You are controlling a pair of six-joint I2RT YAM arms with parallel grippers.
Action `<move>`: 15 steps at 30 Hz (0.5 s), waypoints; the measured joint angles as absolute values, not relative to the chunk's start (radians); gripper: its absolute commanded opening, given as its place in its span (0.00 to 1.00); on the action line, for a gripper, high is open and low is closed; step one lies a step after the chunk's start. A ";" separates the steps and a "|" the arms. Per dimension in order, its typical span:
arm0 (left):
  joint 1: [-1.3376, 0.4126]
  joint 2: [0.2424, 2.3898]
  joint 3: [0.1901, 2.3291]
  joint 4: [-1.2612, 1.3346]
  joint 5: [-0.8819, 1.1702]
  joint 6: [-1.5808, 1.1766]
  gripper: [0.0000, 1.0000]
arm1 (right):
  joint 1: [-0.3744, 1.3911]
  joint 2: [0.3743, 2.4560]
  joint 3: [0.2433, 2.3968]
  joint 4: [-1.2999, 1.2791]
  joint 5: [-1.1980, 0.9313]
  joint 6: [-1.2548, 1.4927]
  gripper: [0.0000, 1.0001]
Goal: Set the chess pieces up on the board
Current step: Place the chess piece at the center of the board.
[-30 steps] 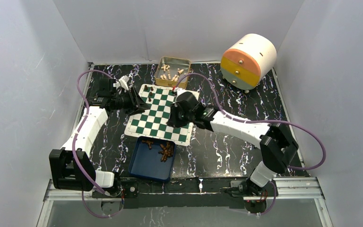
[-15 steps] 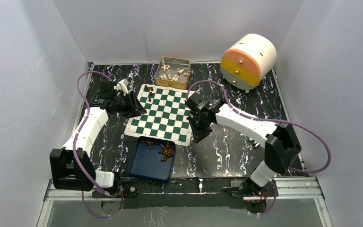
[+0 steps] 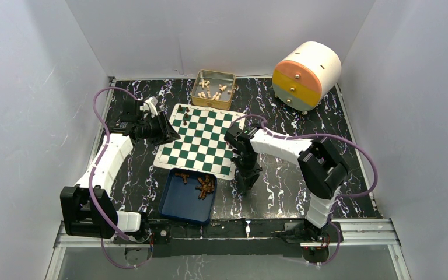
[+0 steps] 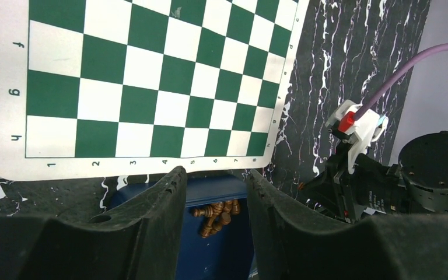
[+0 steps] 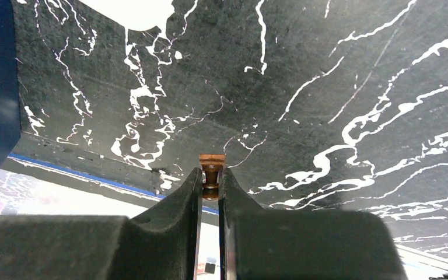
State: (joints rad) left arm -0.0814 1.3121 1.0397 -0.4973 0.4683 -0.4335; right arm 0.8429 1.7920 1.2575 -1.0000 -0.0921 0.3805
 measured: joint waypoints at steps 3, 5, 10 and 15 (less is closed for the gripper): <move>-0.081 1.311 1.040 -0.500 0.459 -0.433 0.41 | 0.837 1.815 1.253 -0.992 -0.108 0.366 0.21; -0.081 1.311 1.040 -0.503 0.457 -0.431 0.41 | 0.834 1.843 1.253 -0.989 -0.108 0.361 0.23; -0.082 1.311 1.040 -0.506 0.451 -0.430 0.41 | 0.832 1.885 1.253 -0.973 -0.108 0.354 0.32; -0.083 1.311 1.040 -0.507 0.451 -0.430 0.41 | 0.831 1.890 1.253 -0.964 -0.108 0.344 0.38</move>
State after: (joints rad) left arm -0.0834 1.3113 1.0397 -0.5068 0.4511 -0.4297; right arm 0.8314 1.8904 1.2530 -0.9638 -0.1081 0.3435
